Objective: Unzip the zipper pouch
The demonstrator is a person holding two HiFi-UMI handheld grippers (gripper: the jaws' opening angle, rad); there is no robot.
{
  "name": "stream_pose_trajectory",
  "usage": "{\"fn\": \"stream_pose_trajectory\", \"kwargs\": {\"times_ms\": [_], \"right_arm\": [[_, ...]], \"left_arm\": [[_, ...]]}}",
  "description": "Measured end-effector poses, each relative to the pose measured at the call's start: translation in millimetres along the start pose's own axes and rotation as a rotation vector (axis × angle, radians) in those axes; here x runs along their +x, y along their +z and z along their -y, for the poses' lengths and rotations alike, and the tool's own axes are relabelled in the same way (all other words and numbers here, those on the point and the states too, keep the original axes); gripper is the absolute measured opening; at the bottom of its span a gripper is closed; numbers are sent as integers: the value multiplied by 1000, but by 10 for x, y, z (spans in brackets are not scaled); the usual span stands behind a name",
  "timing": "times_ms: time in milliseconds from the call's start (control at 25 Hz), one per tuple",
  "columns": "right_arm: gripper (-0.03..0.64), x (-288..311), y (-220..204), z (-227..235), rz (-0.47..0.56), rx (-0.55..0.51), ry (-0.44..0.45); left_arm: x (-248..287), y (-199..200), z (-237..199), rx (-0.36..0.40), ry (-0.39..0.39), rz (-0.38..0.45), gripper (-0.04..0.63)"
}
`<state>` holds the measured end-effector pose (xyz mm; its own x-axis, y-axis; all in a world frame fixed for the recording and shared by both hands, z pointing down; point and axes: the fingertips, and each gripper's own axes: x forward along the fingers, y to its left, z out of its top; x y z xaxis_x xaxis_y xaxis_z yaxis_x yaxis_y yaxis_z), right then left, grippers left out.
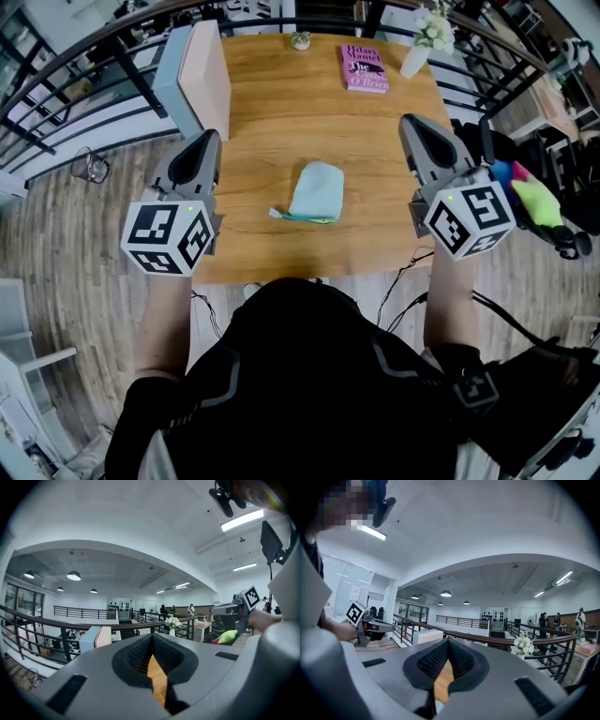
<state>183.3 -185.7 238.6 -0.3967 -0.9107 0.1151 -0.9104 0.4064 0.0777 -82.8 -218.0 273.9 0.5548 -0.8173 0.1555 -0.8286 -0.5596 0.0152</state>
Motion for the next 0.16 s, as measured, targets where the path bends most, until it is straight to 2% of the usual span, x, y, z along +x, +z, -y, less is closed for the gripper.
{"fn": "stream_pose_trajectory", "kwargs": {"times_ms": [160], "right_arm": [[8, -20, -16, 17, 9, 9, -7]], "left_arm": [[22, 4, 17, 15, -5, -1, 29]]}}
